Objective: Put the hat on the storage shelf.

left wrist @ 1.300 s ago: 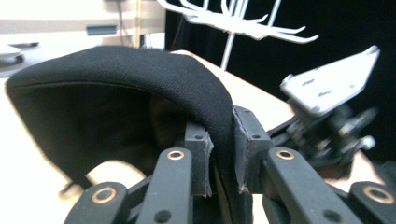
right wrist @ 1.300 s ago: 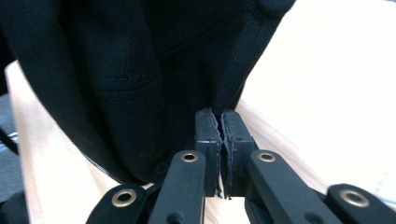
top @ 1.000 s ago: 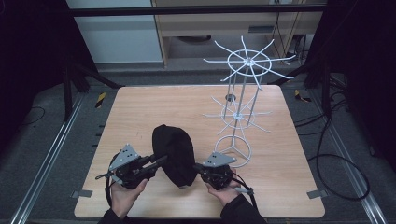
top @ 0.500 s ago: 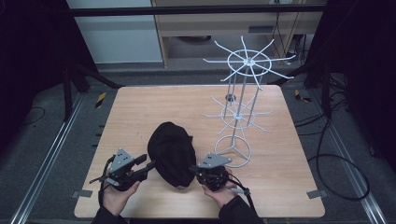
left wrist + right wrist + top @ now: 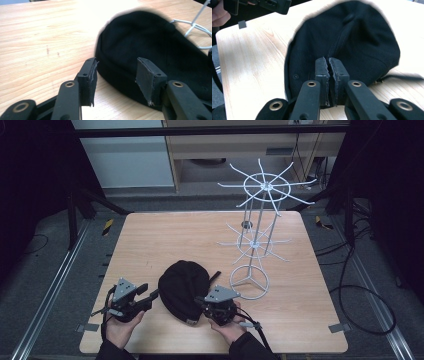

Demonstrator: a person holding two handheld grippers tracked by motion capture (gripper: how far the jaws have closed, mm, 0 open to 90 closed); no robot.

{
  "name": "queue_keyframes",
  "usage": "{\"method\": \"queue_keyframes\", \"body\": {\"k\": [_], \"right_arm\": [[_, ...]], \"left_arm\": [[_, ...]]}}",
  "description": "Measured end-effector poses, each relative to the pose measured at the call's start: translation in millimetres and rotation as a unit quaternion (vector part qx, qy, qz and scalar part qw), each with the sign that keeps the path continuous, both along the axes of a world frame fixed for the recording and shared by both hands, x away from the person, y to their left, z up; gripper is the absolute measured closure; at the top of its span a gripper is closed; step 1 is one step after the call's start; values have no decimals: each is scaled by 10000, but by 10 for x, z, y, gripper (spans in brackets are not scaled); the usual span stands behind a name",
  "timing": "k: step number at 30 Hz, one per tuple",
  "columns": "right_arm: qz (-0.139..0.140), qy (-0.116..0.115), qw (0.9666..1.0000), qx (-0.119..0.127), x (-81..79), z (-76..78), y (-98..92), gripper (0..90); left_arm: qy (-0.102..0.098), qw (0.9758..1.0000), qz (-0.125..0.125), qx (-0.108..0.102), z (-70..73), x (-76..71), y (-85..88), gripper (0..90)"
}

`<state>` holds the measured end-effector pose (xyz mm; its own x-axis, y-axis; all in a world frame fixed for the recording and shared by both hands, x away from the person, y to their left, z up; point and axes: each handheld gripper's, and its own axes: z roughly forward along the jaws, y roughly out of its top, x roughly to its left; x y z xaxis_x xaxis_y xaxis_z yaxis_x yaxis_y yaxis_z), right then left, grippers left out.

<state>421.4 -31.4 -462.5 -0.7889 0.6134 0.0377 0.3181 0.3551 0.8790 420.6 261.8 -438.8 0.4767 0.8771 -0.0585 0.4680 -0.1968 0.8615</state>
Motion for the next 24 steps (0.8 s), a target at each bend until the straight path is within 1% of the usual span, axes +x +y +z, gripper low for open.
{"method": "queue_keyframes", "body": {"k": [1,2,4,5,6,7,9,11,12,13,15,16,17,18,19,20,21,24], "right_arm": [[0,0,10000,0,0,0,0,844],[47,-35,10000,18,-5,1,10,807],[52,-62,10000,17,-9,7,6,790],[64,-95,9999,83,-11,30,-25,741],[64,-95,9999,83,-11,30,-25,741],[21,-142,9997,196,-15,75,-93,692],[-11,-167,9996,214,-17,92,-121,681],[-133,-247,9993,256,-21,137,-225,664],[-202,-256,9991,264,-21,152,-279,653],[-340,-287,9987,266,-18,166,-377,638],[-482,-305,9980,285,-24,166,-492,622],[-482,-305,9980,285,-24,166,-492,622],[-622,-288,9974,208,-45,148,-620,601],[-622,-288,9974,208,-45,148,-620,601],[-705,-244,9971,177,-62,122,-740,583],[-705,-244,9971,177,-62,122,-740,583],[-789,-204,9966,144,-79,97,-854,564],[-968,-177,9951,94,-99,70,-1014,523]], "left_arm": [[0,10000,0,0,0,0,0,505],[-7,10000,28,-1,4,1,9,506],[0,10000,19,-44,11,2,13,507],[-18,10000,5,-64,21,-2,6,508],[-18,10000,5,-64,21,-2,6,511],[-8,9999,-32,-114,31,-4,-13,512],[-4,9999,-41,-148,36,-5,-27,512],[36,9997,-98,-228,51,1,-70,509],[37,9997,-113,-227,58,3,-89,506],[34,9996,-161,-223,76,14,-145,502],[36,9996,-204,-210,100,32,-203,496],[36,9996,-204,-210,100,32,-203,493],[43,9995,-233,-229,116,47,-240,486],[47,9994,-246,-227,124,54,-262,486],[49,9994,-270,-212,137,63,-297,479],[55,9994,-281,-217,143,66,-315,479],[95,9993,-308,-213,148,80,-361,470],[148,9991,-314,-245,143,108,-411,455]]}}
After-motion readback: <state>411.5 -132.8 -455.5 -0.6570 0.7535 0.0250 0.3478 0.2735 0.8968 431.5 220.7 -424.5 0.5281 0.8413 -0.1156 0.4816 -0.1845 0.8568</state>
